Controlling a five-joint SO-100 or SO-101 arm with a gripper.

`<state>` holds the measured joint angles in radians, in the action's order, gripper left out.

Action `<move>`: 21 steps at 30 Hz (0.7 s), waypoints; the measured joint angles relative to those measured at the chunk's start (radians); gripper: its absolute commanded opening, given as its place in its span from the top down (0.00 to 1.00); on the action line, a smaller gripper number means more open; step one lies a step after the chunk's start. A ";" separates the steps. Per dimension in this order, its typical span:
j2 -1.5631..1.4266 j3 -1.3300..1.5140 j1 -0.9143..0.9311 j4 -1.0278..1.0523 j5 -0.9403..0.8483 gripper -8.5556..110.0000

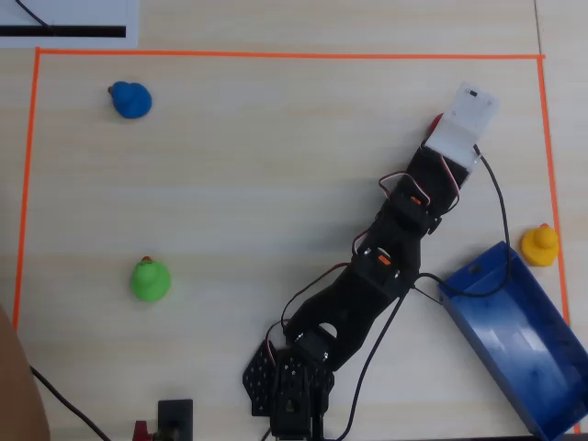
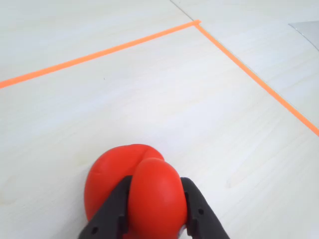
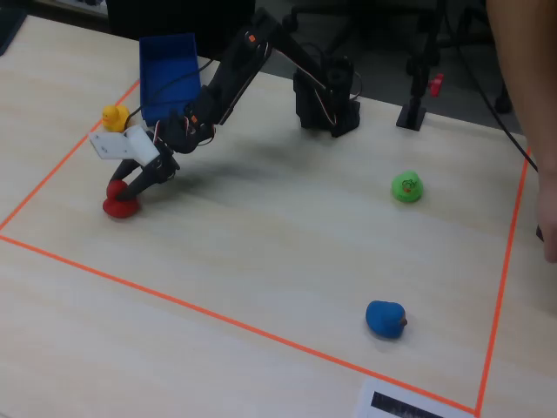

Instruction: Grasp red duck and put it into box.

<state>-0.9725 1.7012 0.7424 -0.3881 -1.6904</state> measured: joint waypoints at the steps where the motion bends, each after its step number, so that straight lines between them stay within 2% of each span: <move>1: 0.000 -0.002 0.003 0.008 0.000 0.93; 6: -0.006 -0.003 0.009 0.032 0.028 0.93; 10: -0.067 -0.003 0.015 0.130 0.098 0.93; 21: -0.462 -0.002 0.175 0.604 0.278 0.93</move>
<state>-1.4343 1.6997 0.9173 0.2163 -1.4128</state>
